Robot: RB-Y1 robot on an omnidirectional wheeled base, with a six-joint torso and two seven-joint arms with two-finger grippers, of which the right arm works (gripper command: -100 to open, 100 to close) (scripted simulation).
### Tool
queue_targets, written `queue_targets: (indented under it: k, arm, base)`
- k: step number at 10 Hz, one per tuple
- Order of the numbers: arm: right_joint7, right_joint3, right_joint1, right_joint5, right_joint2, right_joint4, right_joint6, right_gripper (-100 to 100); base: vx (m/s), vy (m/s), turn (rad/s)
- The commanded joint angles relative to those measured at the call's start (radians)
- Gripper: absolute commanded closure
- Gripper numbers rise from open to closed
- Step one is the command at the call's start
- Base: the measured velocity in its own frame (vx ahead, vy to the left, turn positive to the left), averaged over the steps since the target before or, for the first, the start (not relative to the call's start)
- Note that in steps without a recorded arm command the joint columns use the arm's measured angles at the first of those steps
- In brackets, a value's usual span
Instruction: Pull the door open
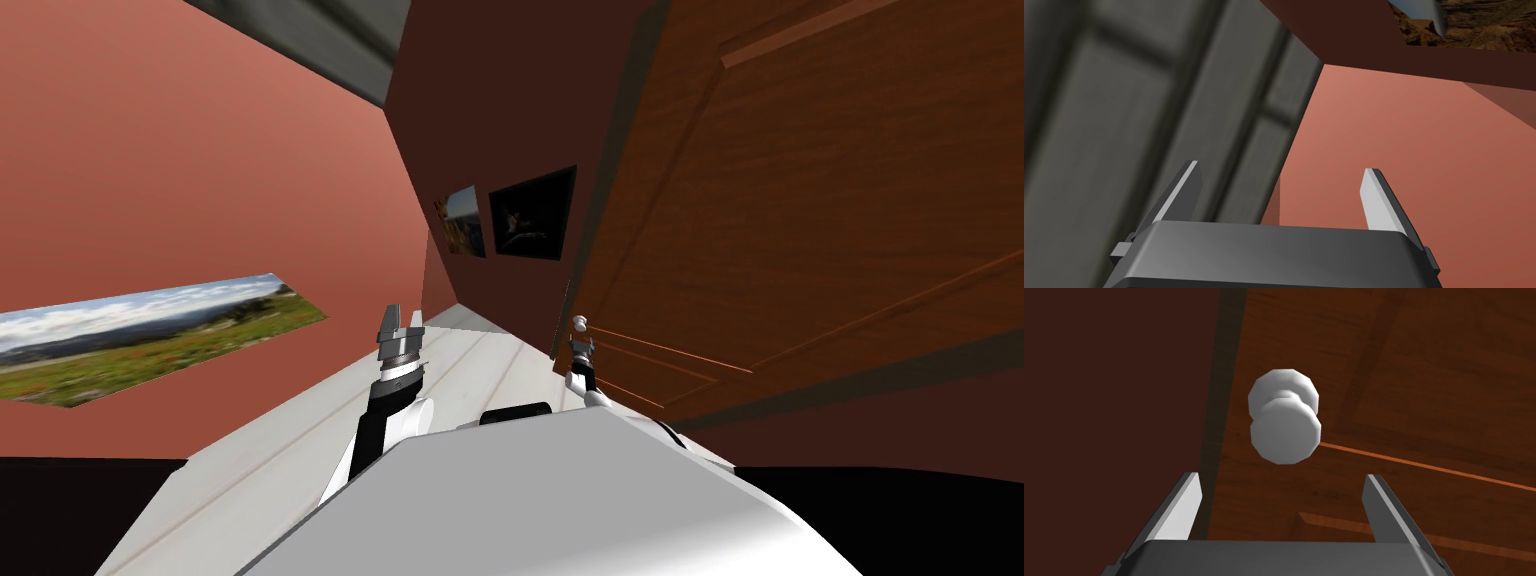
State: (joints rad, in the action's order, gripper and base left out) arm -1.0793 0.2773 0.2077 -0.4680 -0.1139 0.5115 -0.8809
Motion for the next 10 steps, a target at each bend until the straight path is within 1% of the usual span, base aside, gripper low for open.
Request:
queue_targets:
  k: [1,4,7,8,9,10]
  arm:
    - [-0.036,-0.003,0.001,-0.006,0.004,-0.001,-0.003,-100]
    - [-0.123,-0.01,0.011,-0.034,0.019,-0.001,-0.006,-100]
    - [-0.178,-0.016,0.017,-0.052,0.03,-0.001,-0.009,-100]
    - [-0.167,-0.015,0.017,-0.048,0.026,-0.006,-0.011,-100]
    - [-0.199,-0.018,0.004,-0.048,0.003,-0.008,-0.009,-100]
    - [-0.199,-0.018,0.004,-0.048,0.003,-0.008,-0.009,-100]
  base:
    - [-0.054,0.0,0.015]
    - [-0.069,-0.002,0.029]
    - [-0.063,-0.006,0.021]
    - [-0.026,-0.005,0.004]
    - [0.066,-0.002,0.026]
    - [0.112,0.005,0.019]
